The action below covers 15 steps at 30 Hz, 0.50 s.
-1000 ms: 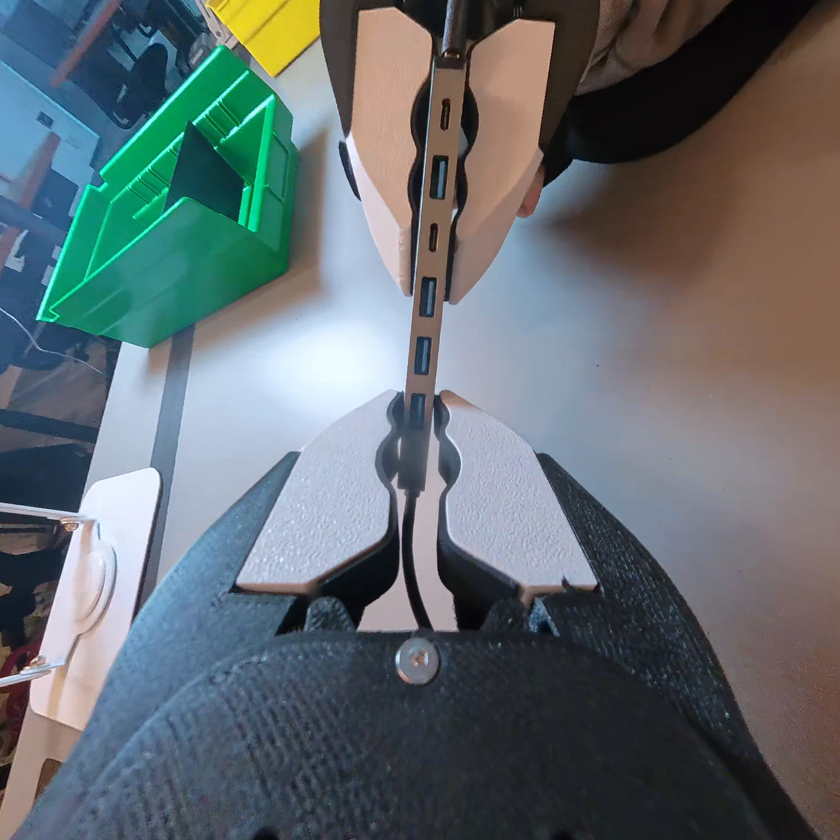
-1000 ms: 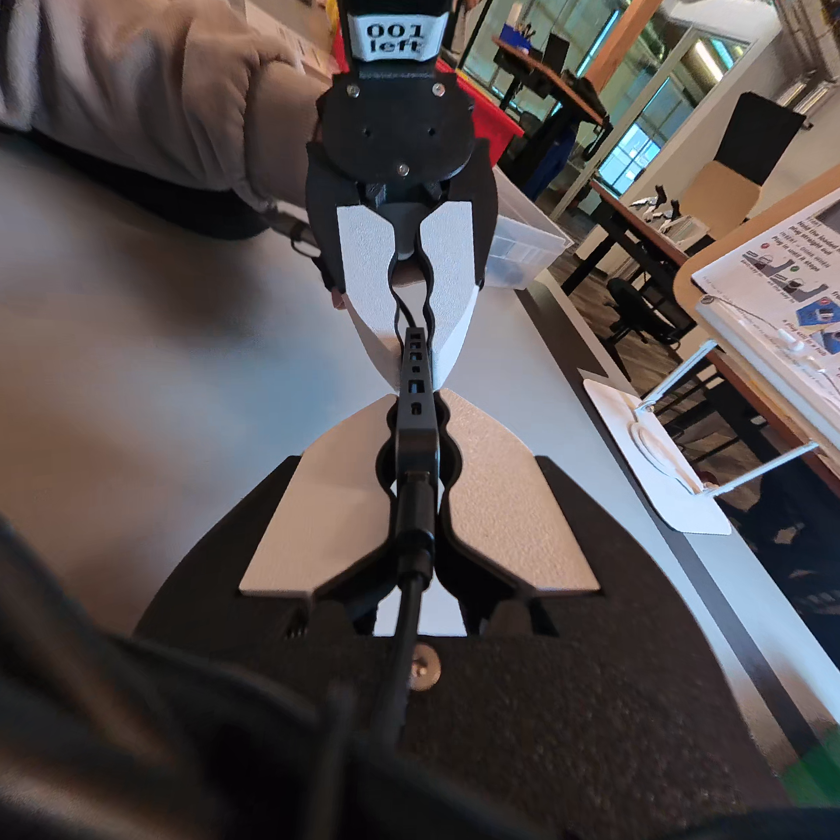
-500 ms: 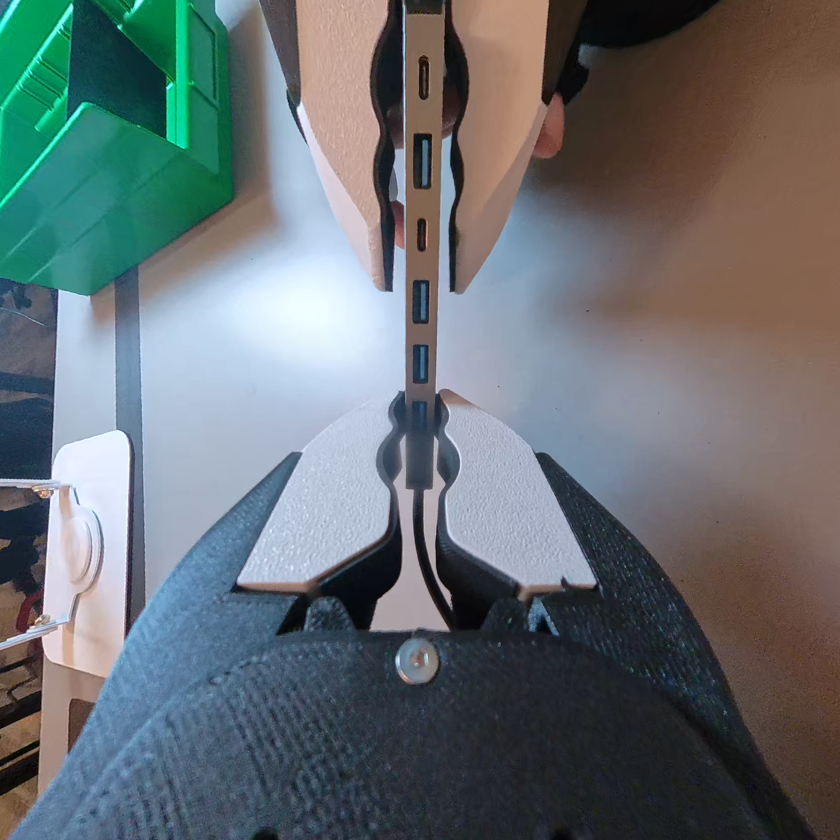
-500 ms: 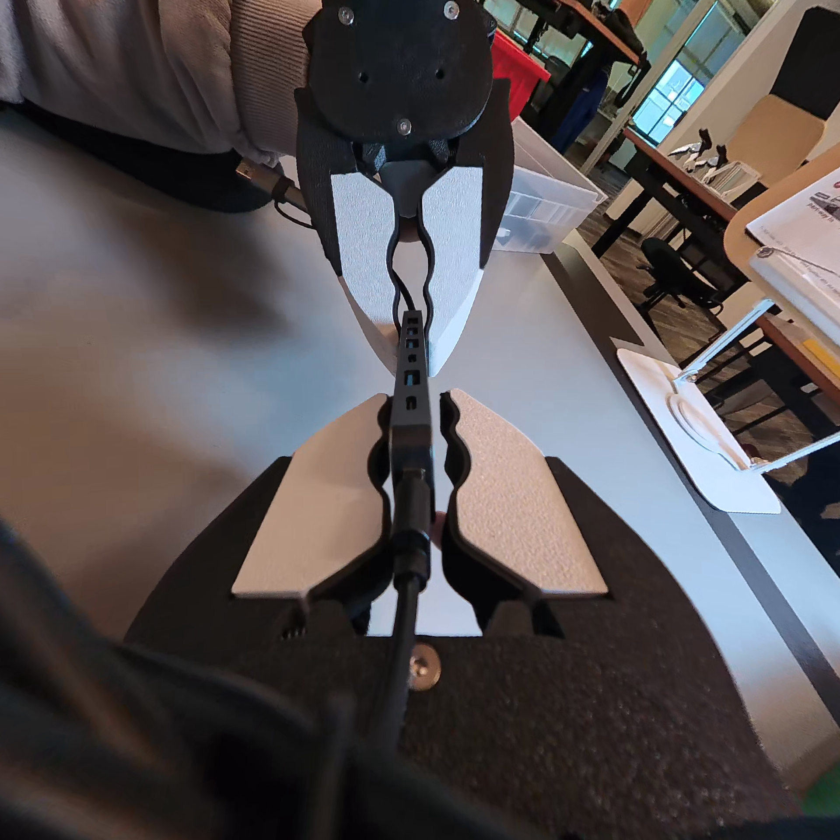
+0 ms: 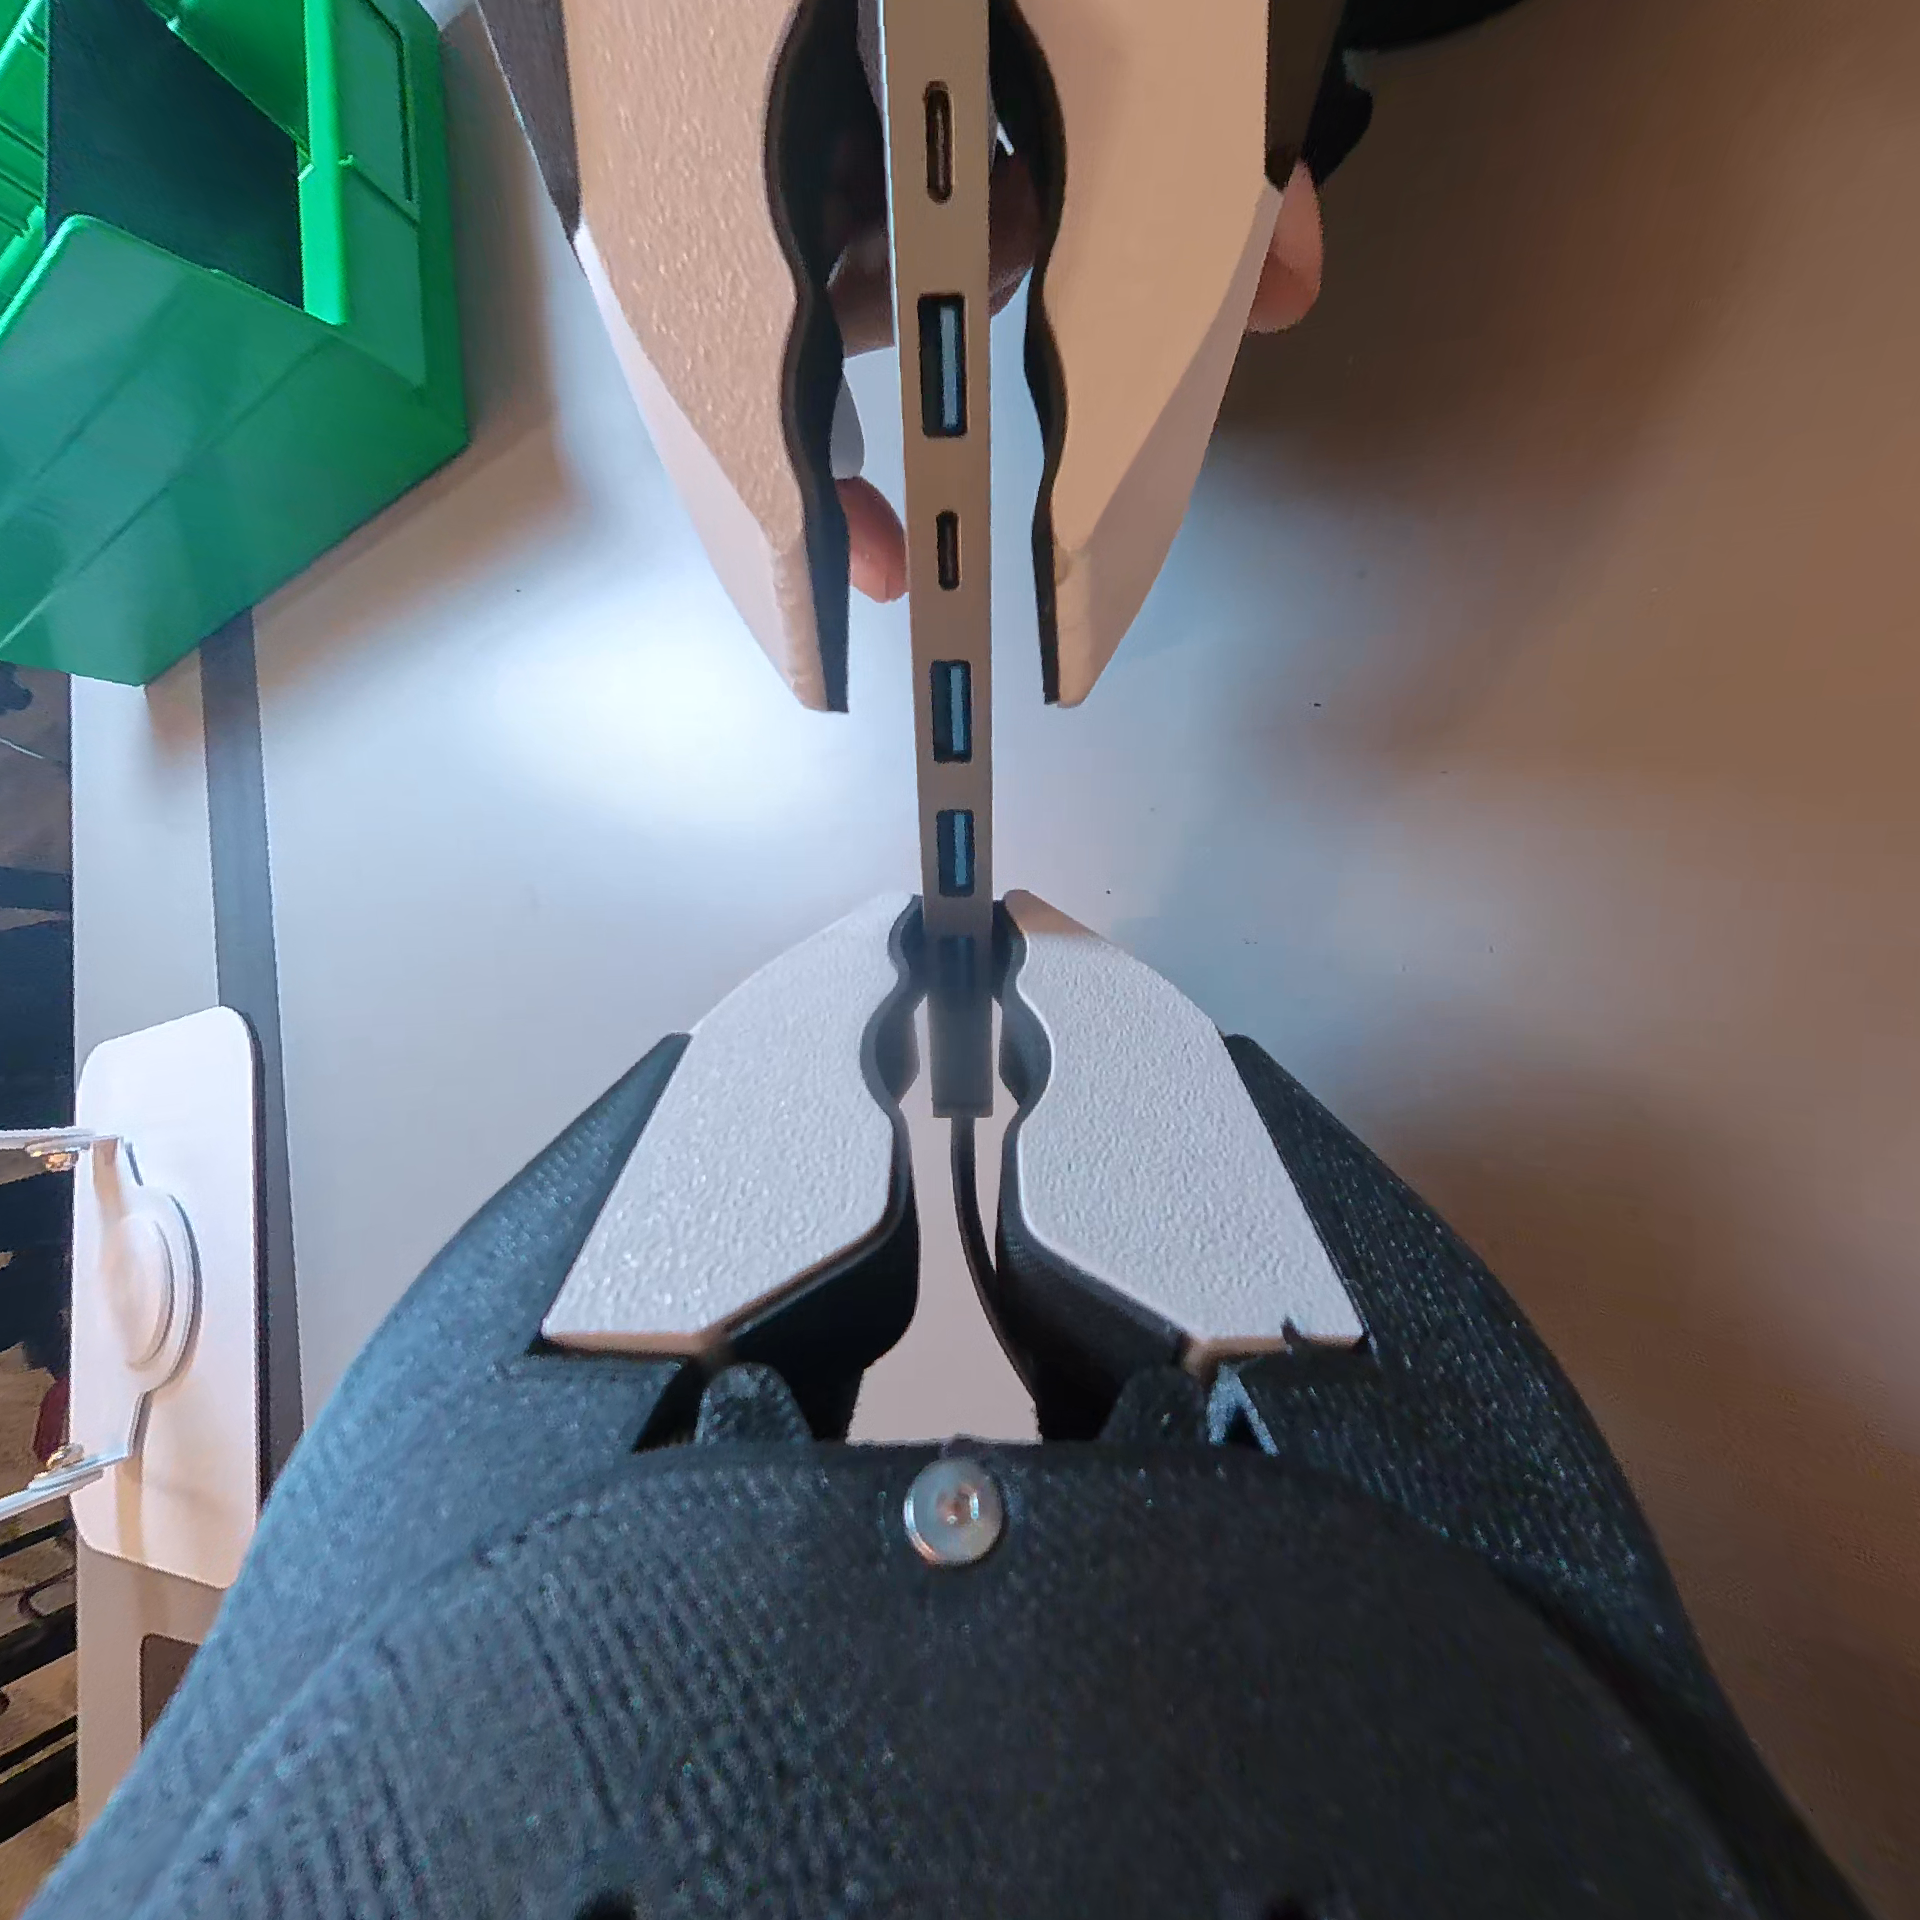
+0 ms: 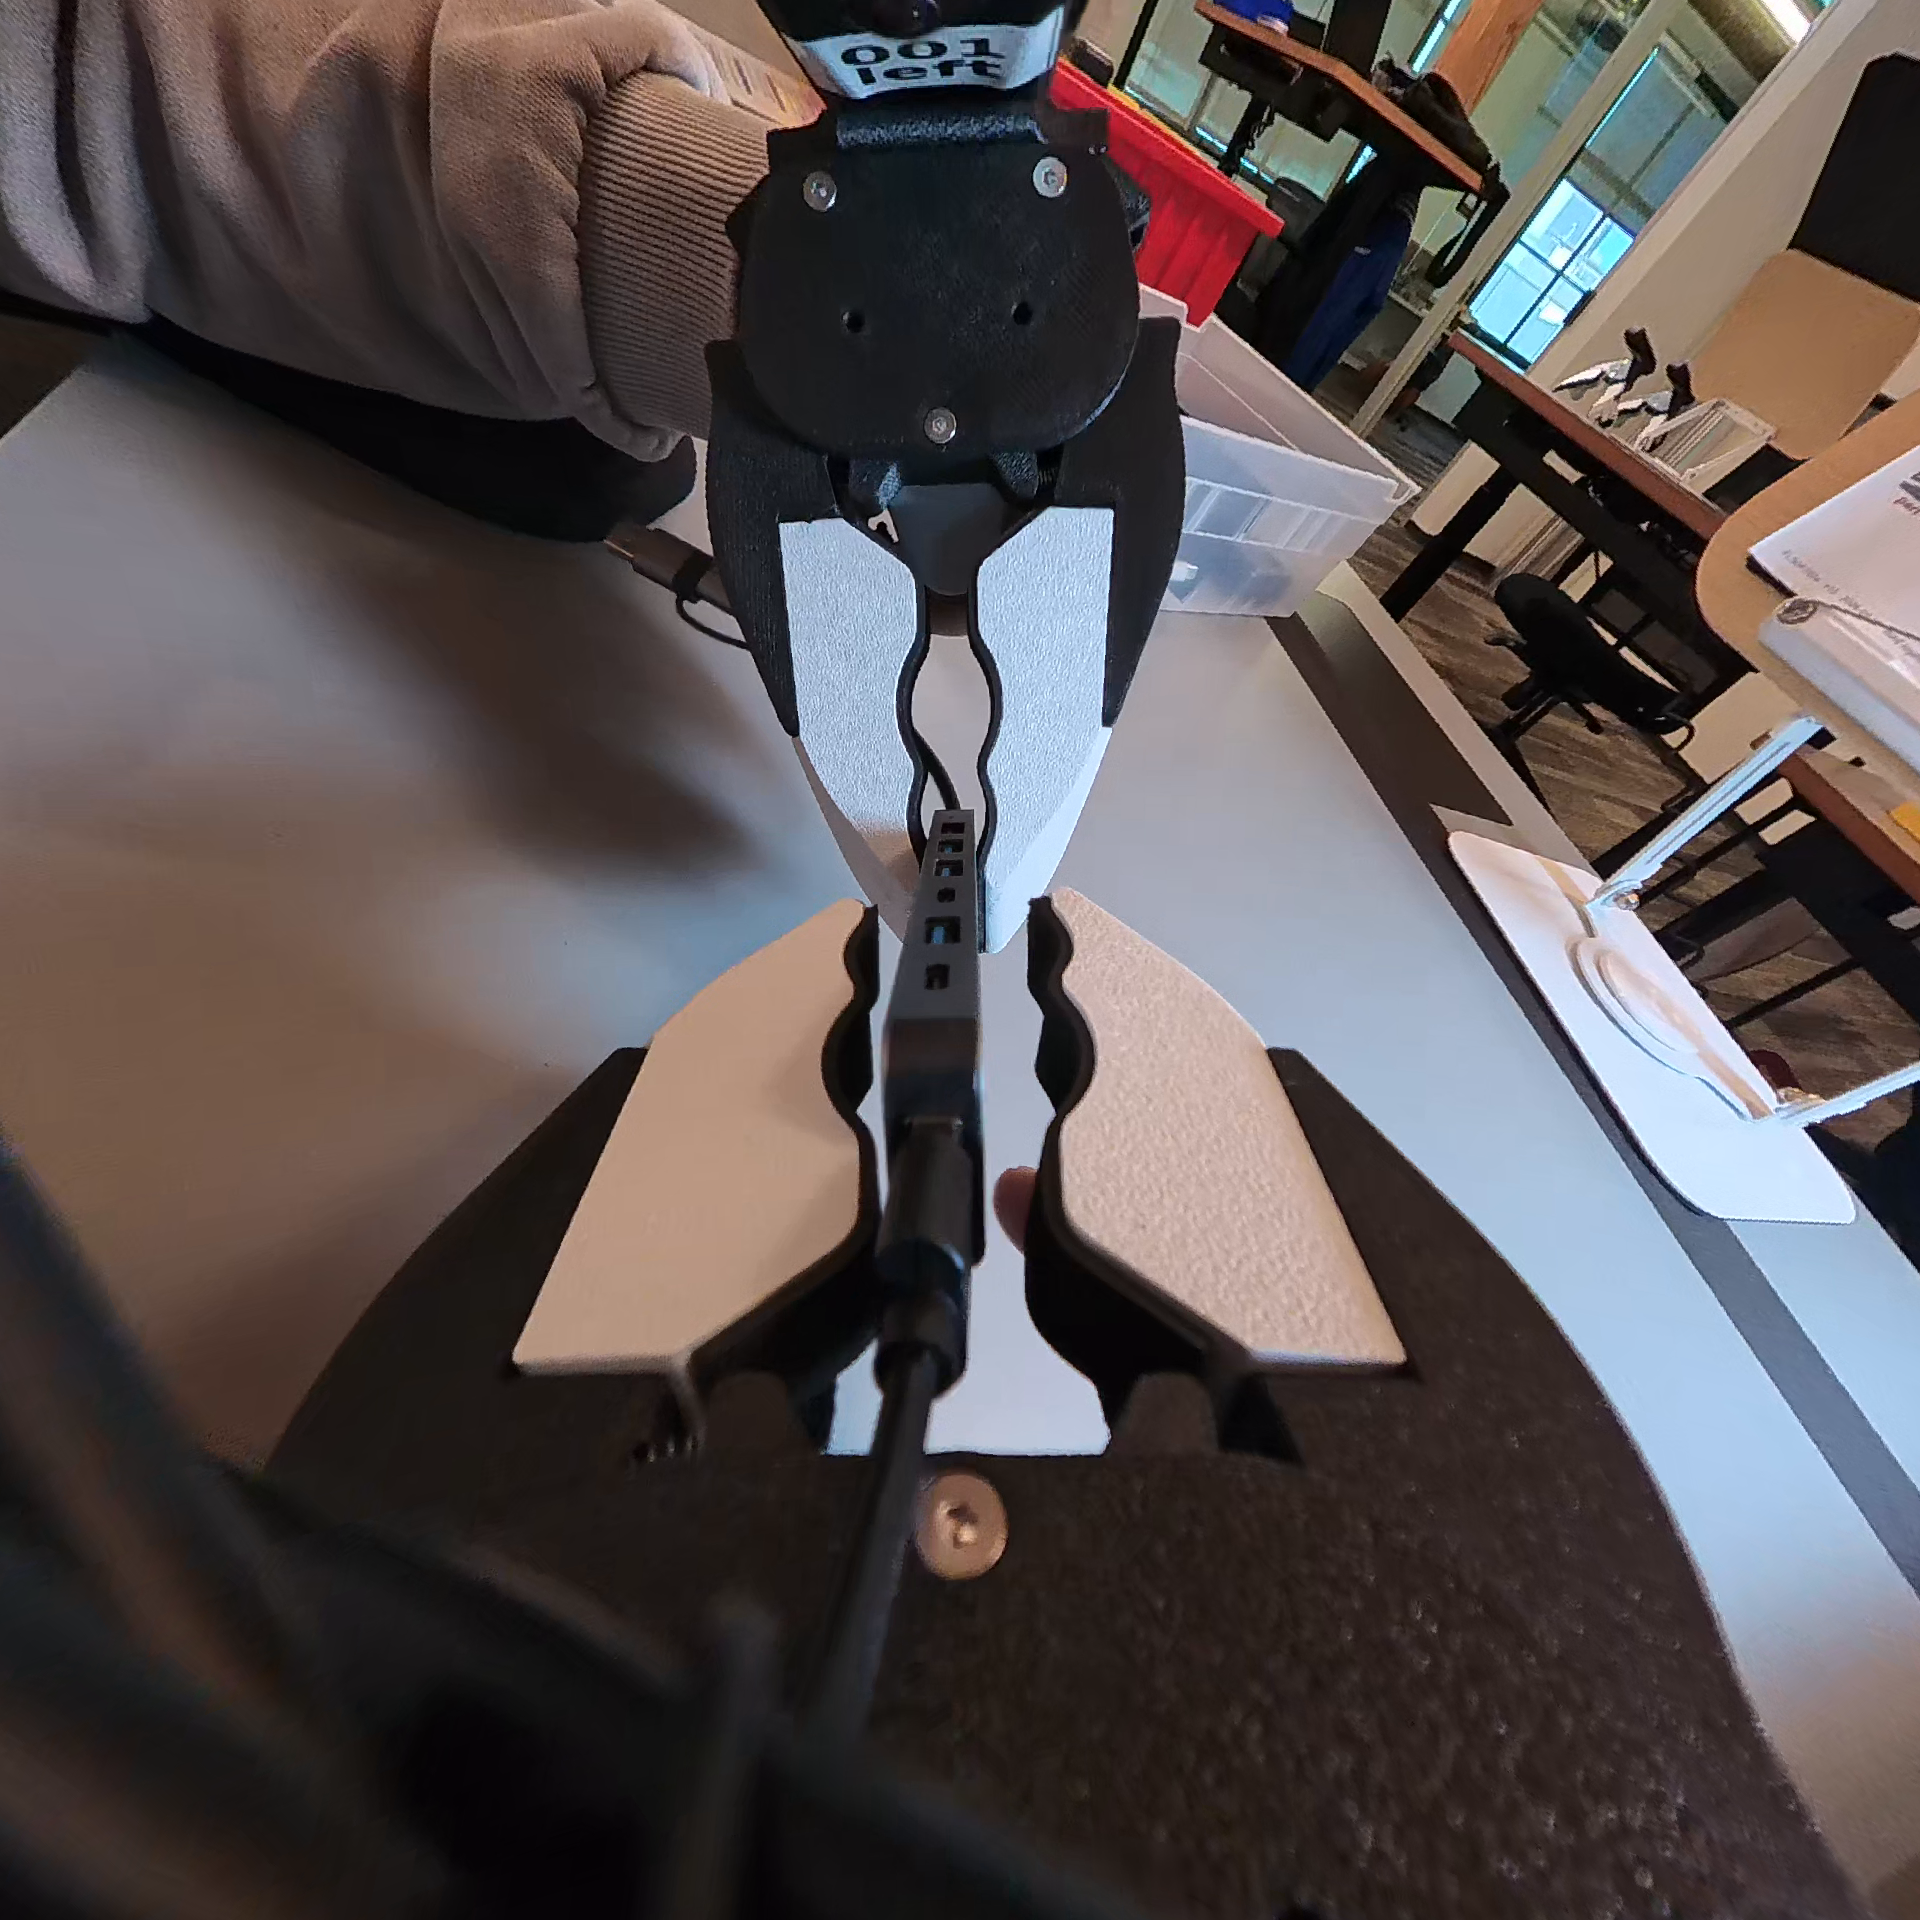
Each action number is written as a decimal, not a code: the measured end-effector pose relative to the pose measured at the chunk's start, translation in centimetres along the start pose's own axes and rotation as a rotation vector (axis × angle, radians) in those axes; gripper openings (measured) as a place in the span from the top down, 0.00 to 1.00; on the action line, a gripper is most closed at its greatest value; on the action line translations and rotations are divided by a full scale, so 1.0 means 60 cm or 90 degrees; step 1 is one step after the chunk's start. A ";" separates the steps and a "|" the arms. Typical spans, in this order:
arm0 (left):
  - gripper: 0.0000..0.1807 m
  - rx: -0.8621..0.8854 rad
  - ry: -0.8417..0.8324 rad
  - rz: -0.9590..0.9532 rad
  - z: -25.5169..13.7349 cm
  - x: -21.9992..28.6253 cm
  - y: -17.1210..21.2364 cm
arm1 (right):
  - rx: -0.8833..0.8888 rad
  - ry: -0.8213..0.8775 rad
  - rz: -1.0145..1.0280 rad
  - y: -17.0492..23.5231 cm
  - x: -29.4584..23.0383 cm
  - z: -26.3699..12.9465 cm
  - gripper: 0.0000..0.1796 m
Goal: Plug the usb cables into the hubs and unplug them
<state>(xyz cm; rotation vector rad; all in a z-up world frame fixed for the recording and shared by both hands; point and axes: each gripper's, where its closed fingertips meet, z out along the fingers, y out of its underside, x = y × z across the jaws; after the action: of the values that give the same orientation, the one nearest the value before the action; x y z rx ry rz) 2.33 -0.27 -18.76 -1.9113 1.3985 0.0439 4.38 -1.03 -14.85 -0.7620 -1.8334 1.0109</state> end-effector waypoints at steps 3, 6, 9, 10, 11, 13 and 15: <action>0.94 -0.001 -0.003 0.002 0.003 0.000 0.000 | 0.002 0.003 -0.004 0.002 0.001 0.000 0.86; 0.94 0.003 -0.005 0.002 0.002 -0.001 0.000 | 0.002 -0.005 -0.016 0.001 -0.006 0.001 0.91; 0.94 0.016 -0.008 0.003 0.000 -0.003 -0.002 | -0.013 0.006 -0.042 0.001 -0.004 0.001 0.92; 0.94 0.024 -0.013 0.004 -0.002 -0.005 -0.004 | -0.015 0.012 -0.051 -0.001 -0.003 0.000 0.92; 0.94 0.035 -0.017 0.004 -0.005 -0.008 -0.007 | -0.016 0.018 -0.059 -0.003 -0.001 -0.001 0.92; 0.90 0.074 -0.020 -0.015 -0.020 -0.016 -0.017 | -0.016 0.040 -0.081 -0.010 0.005 -0.006 0.92; 0.83 0.148 -0.028 -0.087 -0.063 -0.044 -0.030 | -0.019 0.075 -0.099 -0.015 0.019 -0.015 0.92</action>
<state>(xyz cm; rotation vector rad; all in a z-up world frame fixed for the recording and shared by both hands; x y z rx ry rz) 1.30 -0.14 -13.96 -1.7946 1.1859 -0.1366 4.60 -0.25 -13.37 -0.6721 -1.7797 0.8231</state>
